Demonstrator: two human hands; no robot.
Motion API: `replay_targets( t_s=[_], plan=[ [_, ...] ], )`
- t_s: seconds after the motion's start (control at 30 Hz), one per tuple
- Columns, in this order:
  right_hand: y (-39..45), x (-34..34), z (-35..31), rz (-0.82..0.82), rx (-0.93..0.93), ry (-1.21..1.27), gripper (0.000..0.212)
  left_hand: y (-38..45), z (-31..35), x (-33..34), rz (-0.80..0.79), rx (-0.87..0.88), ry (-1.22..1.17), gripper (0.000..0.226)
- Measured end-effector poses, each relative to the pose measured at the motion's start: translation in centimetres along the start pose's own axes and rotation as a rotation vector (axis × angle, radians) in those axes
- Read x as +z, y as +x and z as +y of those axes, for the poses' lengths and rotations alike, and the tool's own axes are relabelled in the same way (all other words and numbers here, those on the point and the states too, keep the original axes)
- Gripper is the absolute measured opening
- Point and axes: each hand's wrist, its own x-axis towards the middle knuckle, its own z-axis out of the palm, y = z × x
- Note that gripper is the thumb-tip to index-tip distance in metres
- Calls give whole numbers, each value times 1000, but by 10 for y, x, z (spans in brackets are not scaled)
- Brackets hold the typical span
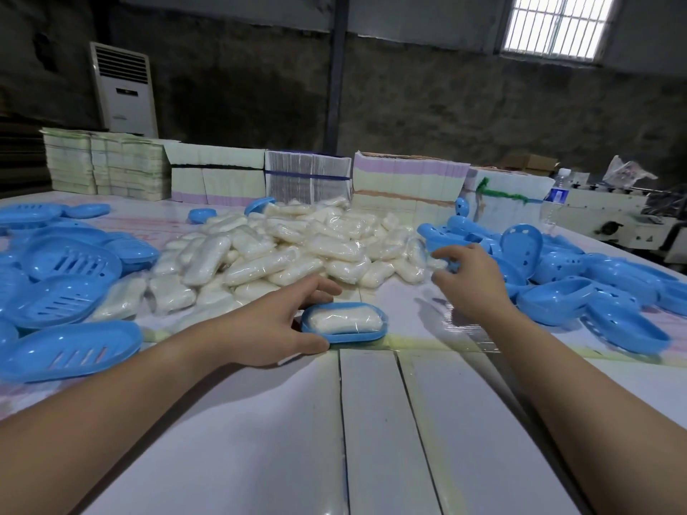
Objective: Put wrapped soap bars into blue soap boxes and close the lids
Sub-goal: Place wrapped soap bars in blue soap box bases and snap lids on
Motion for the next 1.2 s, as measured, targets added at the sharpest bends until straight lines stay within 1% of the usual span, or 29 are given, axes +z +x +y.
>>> replay_targets(
  t_s=[0.07, 0.13, 0.17, 0.3, 0.43, 0.5, 0.6, 0.73, 0.8, 0.93, 1.03, 1.1, 1.13, 1.2],
  plan=[
    [6, -3, 13, 50, 95, -120, 43, 0, 1, 1, -8, 1, 5, 59],
    [8, -2, 21, 27, 150, -205, 48, -1, 1, 1, -10, 6, 4, 59],
    [8, -1, 22, 0, 162, -239, 47, -1, 2, 1, -10, 11, 7, 59],
    [7, 5, 25, -81, 176, -232, 33, -2, 3, 2, -1, 9, 25, 58],
    [5, 5, 25, -81, 177, -225, 14, -3, 3, 2, 3, 7, 51, 58],
    [5, 5, 24, -80, 175, -230, 13, -3, 3, 2, 1, 11, 44, 58],
    [5, 7, 23, -79, 144, -223, 19, -2, 1, 2, 13, 19, 59, 58],
    [3, 7, 18, -70, 66, -186, 45, -2, 0, 2, 26, 24, 58, 58],
    [1, 6, 11, -17, -3, -127, 46, -2, 0, 2, 28, 24, 59, 58],
    [-5, 1, -11, 100, -156, 8, 36, -1, -1, 2, 31, 26, 65, 58],
    [-14, -4, -31, 166, -220, 266, 22, -2, -1, 2, 29, 7, 48, 60],
    [-21, -8, -42, 101, -168, 512, 25, -3, 0, 2, 23, -10, 29, 63],
    [-24, -10, -46, 31, -122, 637, 26, -3, 1, 3, 23, -7, 15, 65],
    [-28, -12, -53, -172, 11, 906, 24, -3, 1, 2, 21, 10, -22, 71]
  ],
)
